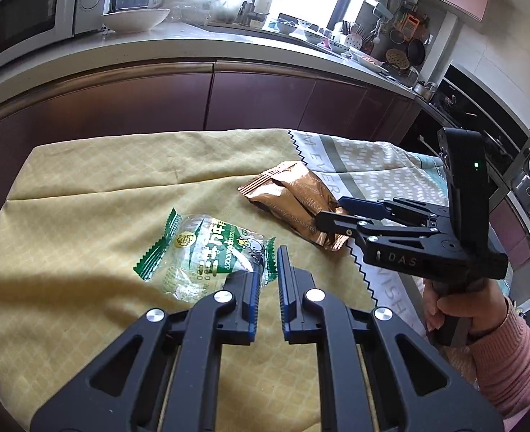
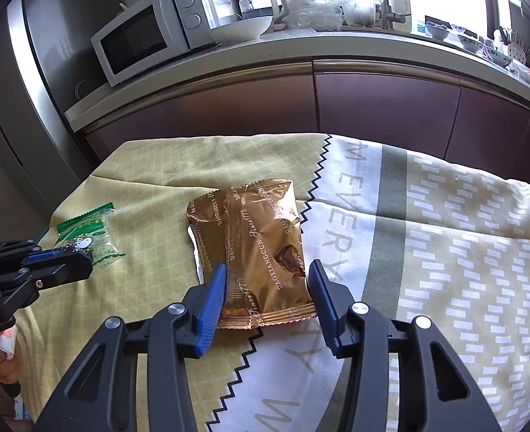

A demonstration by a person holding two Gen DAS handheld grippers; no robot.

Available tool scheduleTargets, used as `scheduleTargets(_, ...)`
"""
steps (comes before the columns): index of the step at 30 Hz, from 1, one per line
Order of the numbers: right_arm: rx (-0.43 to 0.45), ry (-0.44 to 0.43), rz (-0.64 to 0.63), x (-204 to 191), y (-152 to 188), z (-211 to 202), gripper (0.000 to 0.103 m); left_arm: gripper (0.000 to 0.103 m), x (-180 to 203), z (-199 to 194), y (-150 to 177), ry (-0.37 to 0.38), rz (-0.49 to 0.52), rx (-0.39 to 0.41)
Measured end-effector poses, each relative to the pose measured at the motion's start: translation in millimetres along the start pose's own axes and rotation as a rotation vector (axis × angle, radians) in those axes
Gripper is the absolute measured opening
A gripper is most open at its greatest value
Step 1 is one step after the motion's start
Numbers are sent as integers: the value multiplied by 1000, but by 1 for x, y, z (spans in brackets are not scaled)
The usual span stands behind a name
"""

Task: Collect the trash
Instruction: 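Grasp the green-and-white wrapper with the left tool while the right tool grasps the brown foil packet, then lift the brown foil packet with the right tool and regrip it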

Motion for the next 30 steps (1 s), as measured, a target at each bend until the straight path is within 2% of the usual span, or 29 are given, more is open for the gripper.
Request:
scheduleTargets(2,7,4,-7,-1,0,-2,41,10,-3,-10,7,-12,8,8)
scheduleTargets(5,30,-5,-1,-1,0,-9,28,10,-5,-24,18,-29,21,17)
scheduleTargets(8,36,-24,10,0,1,-14,21,10,-8,-36,29,-42,29,22)
scheduleTargets(23,52,-72,36,-7,21,-34,11,10,-12,-85,60,-80,47,61)
scheduleTargets(30,78,-125,36,-21,33,-52,10,10,-9,-105,73,-97,62,77)
Point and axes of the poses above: each gripper's, at about its wrist camera, not at the fingertips, and z roughly the way its jaws point, x to its right, y to its underside, the point moved 5 cm from there along z, roughly the way its jaws point, and after that the axes turned 5 degrees about z, right-handed, at the moved point
